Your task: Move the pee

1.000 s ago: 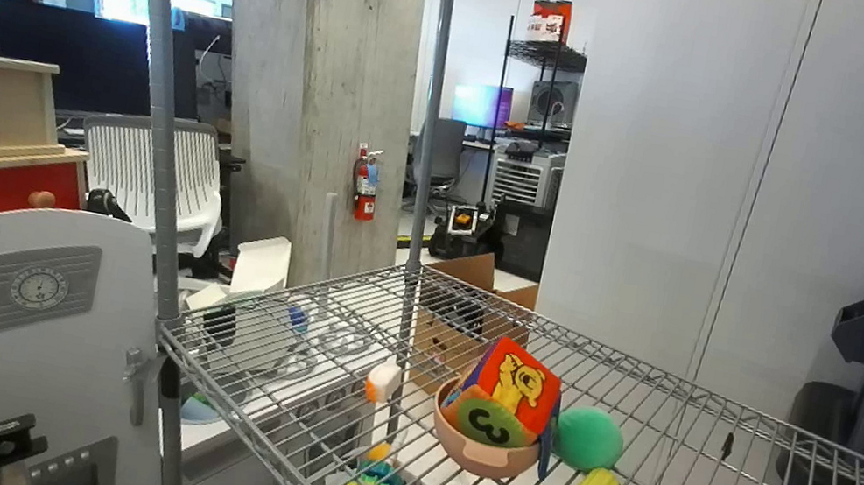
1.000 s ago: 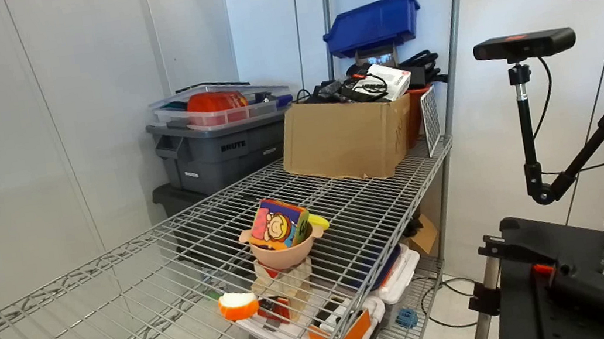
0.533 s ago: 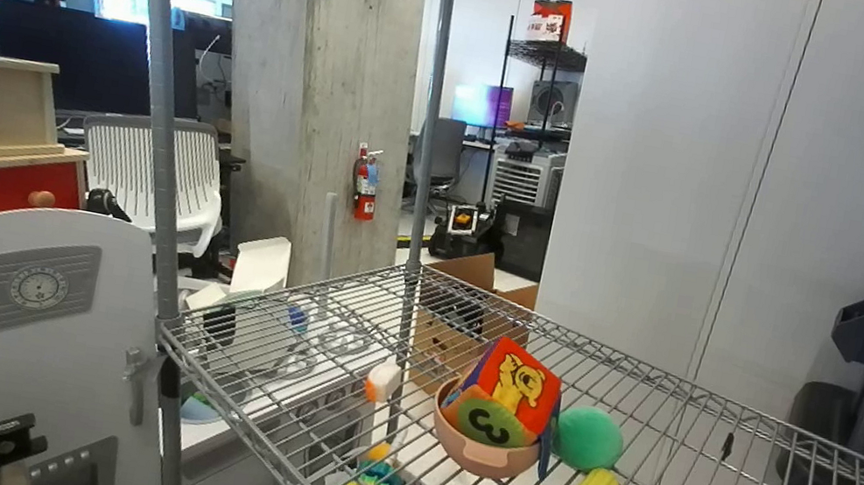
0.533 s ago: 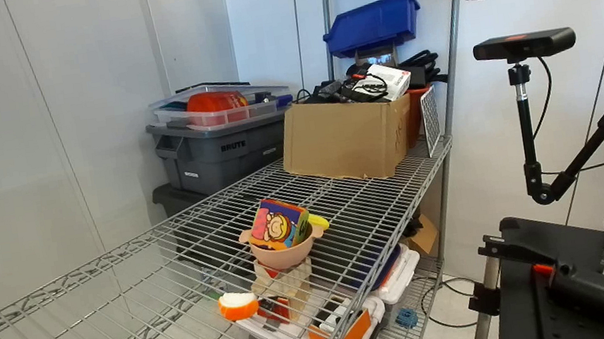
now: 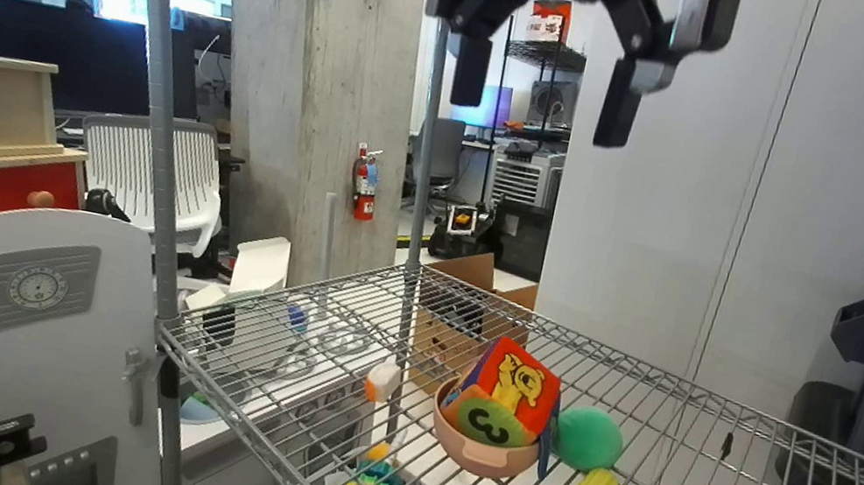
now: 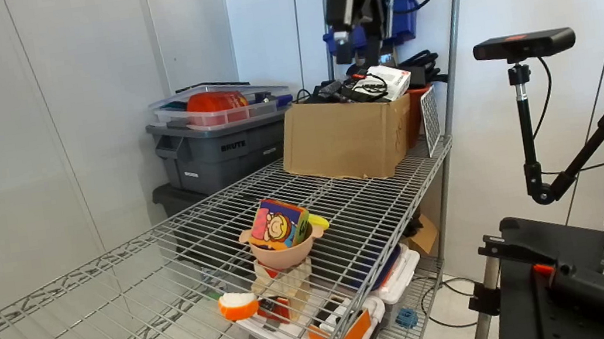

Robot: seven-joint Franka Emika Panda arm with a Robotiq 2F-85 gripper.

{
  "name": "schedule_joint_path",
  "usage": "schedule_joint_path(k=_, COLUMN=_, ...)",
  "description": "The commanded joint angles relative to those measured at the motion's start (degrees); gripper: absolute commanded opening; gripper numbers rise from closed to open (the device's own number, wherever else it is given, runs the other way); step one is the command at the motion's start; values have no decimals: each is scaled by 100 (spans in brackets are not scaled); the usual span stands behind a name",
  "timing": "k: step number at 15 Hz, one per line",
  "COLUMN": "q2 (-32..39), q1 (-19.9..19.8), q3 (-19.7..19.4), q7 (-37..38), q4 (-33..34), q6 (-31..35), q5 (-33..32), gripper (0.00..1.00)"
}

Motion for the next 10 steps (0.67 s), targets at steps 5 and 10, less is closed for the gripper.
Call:
schedule_joint_path(k=5, q2=2715, q1=-596, q3=641, q7=570, q4=2766, q6=-79, q5=1757, gripper=100)
schedule_joint_path(k=10, q2=4142, q1=-666, q3=718, q7=1840, q4=4345, q6=-273, q5=1460, gripper=100)
